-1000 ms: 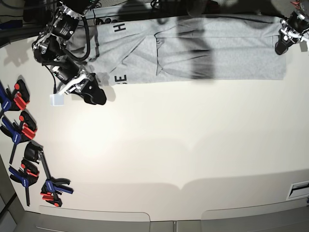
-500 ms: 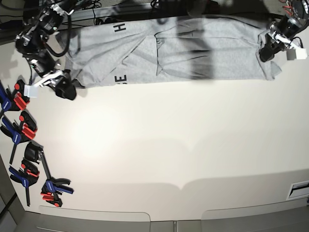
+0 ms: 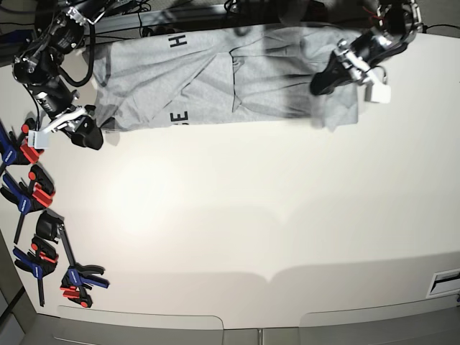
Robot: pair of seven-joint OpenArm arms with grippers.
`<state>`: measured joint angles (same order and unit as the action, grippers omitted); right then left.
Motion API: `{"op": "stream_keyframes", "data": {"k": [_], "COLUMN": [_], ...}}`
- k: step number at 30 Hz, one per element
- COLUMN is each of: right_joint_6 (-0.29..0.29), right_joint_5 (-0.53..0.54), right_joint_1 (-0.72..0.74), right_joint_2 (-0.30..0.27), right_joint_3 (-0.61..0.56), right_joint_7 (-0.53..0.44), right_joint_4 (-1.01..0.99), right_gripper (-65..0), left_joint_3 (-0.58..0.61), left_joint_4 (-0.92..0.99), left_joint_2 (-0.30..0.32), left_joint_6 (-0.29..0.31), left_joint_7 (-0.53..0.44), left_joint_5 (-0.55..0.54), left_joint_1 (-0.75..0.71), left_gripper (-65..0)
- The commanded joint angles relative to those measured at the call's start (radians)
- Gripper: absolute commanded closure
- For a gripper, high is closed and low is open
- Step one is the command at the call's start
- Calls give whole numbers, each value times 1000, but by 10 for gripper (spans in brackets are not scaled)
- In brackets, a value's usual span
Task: Fold the T-shirt properly
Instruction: 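Fold the grasped end with the left gripper toward the lettering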
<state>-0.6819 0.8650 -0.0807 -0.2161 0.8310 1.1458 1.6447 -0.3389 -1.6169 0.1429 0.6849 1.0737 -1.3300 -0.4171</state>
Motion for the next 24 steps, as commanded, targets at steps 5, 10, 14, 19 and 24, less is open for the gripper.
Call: {"op": "stream_keyframes", "data": {"k": [5, 10, 14, 19, 24], "right_joint_6": [-14, -14, -14, -14, -14], "right_joint_5": [28, 28, 28, 28, 28], "right_joint_1": [10, 11, 11, 11, 11], "right_joint_2": [-16, -16, -16, -14, -13], "right_joint_3": [0, 0, 0, 0, 0], "right_joint_7": [-23, -23, -23, -23, -24], "right_joint_4": [17, 17, 17, 17, 17], "right_gripper": [-259, -259, -259, -259, -259], "left_joint_3": [108, 220, 279, 322, 342], "left_joint_4": [-34, -48, -48, -48, -48], "left_joint_2": [-28, -32, -32, -32, -32], "left_joint_6": [13, 13, 13, 13, 13], "left_joint_7": [-12, -11, -21, -39, -54], "left_joint_5": [-26, -1, 32, 60, 83], "left_joint_1": [25, 35, 53, 74, 87], "left_gripper": [0, 0, 0, 0, -54]}}
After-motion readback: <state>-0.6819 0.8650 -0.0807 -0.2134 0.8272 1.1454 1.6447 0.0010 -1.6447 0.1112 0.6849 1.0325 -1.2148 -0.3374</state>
